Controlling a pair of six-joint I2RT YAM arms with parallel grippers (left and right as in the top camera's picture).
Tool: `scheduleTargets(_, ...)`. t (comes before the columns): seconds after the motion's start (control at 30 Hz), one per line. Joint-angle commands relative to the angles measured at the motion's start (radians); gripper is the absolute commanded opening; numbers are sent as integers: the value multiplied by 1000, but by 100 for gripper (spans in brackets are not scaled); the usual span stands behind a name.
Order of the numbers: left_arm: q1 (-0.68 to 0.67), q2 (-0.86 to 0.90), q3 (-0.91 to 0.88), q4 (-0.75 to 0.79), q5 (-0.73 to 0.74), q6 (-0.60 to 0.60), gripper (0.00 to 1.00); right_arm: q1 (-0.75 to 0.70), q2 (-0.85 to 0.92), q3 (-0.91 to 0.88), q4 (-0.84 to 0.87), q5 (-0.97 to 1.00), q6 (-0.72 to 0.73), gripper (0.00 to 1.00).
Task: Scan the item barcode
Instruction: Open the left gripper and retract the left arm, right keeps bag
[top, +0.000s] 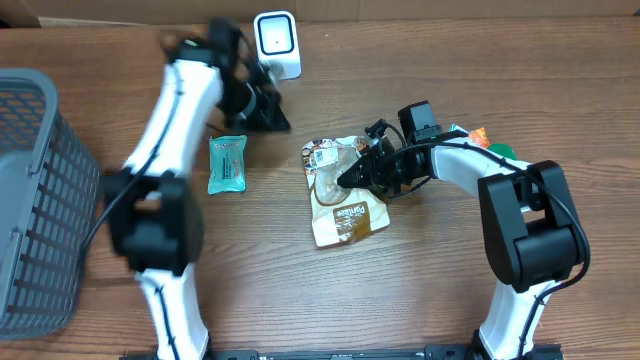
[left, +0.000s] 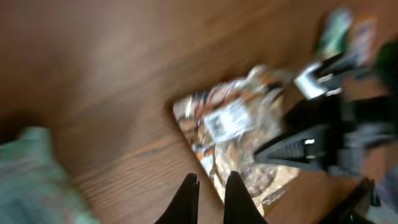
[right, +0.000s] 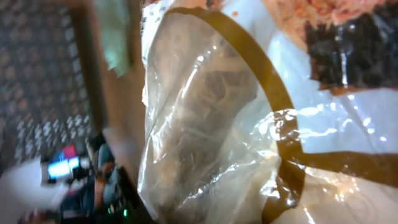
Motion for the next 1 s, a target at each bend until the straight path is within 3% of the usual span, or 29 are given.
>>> scheduleTargets(0.0, 42, -214, 62, -19, -114, -29, 5, -22, -59, 11, -27, -224, -272, 4)
scheduleTargets(0.13, 89, -298, 62, -19, -272, -106, 21, -24, -161, 12, -61, -224, -351, 4)
scheduleTargets(0.17, 115, -312, 62, -22, -322, -136, 37, -24, -217, 18, -71, -192, -344, 4)
scheduleTargets(0.2, 127, -313, 62, -24, -331, -143, 45, -24, -244, 27, -88, -167, -340, 4)
scheduleTargets(0.27, 174, -304, 61, -33, -330, -145, 76, -24, -317, 68, -171, -97, -341, 4)
scheduleTargets(0.37, 227, -296, 61, -51, -330, -146, 100, -24, -394, 119, -261, -62, -345, 4)
scheduleTargets(0.6, 335, -295, 61, -106, -330, -146, 100, -24, -517, 165, -386, 63, -348, 4)
scheduleTargets(0.77, 357, -295, 61, -103, -348, 31, 100, -24, -538, 164, -458, 76, -381, 4)
scheduleTargets(0.83, 358, -295, 61, -101, -351, 98, 93, -23, -538, 164, -476, 76, -401, 4)
scheduleTargets(0.9, 362, -295, 61, -101, -362, 118, 100, -23, -538, 164, -475, 76, -401, 4)
scheduleTargets(0.97, 364, -295, 61, -101, -387, 117, 100, -23, -538, 164, -472, 84, -400, 4)
